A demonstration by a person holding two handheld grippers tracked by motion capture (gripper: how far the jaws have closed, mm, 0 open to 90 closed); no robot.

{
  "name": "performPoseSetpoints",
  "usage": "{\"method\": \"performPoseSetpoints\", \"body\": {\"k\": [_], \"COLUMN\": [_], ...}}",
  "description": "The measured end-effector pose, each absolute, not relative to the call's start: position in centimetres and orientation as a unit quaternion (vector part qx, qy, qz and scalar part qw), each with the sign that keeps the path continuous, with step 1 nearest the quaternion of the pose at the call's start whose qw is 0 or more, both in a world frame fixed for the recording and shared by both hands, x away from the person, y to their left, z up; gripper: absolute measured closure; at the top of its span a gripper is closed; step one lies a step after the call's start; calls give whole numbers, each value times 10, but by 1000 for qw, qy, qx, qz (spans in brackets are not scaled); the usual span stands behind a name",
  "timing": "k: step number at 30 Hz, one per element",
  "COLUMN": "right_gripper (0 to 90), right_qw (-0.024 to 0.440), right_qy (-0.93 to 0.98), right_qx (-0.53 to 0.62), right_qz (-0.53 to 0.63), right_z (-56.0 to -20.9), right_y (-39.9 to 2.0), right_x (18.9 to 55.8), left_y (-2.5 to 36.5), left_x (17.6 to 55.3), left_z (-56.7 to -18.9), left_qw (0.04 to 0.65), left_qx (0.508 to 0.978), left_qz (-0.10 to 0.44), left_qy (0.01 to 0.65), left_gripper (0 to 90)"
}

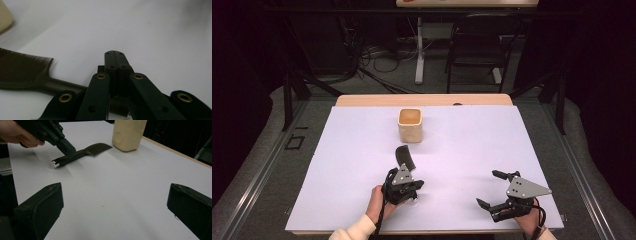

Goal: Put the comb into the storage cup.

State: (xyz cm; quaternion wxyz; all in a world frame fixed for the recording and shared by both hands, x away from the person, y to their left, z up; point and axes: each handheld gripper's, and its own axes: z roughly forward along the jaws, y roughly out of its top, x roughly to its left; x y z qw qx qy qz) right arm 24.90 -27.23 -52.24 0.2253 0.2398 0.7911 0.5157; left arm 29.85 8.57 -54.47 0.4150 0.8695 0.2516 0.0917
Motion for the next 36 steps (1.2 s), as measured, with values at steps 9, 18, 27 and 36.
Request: {"method": "performPoseSetpoints", "body": {"k": [9, 18, 27, 36], "right_gripper": [4, 4, 5, 4], "right_qw": [225, 225, 225, 227], "right_qy": [791, 791, 791, 790], "right_qx": [239, 240, 241, 240], "right_qz": [517, 515, 515, 516], "right_z": [-522, -522, -522, -522], "right_y": [-273, -273, -273, -273], "right_x": [248, 248, 248, 248], "left_y": [85, 87, 91, 95], "left_x": [298, 296, 296, 296], "left_z": [-548, -548, -548, -547], "left_qw": [397, 374, 365, 358], "left_qx": [880, 889, 893, 894], "left_qz": [71, 78, 75, 75], "left_qy": [253, 252, 254, 257], "left_gripper": [900, 900, 900, 900]}}
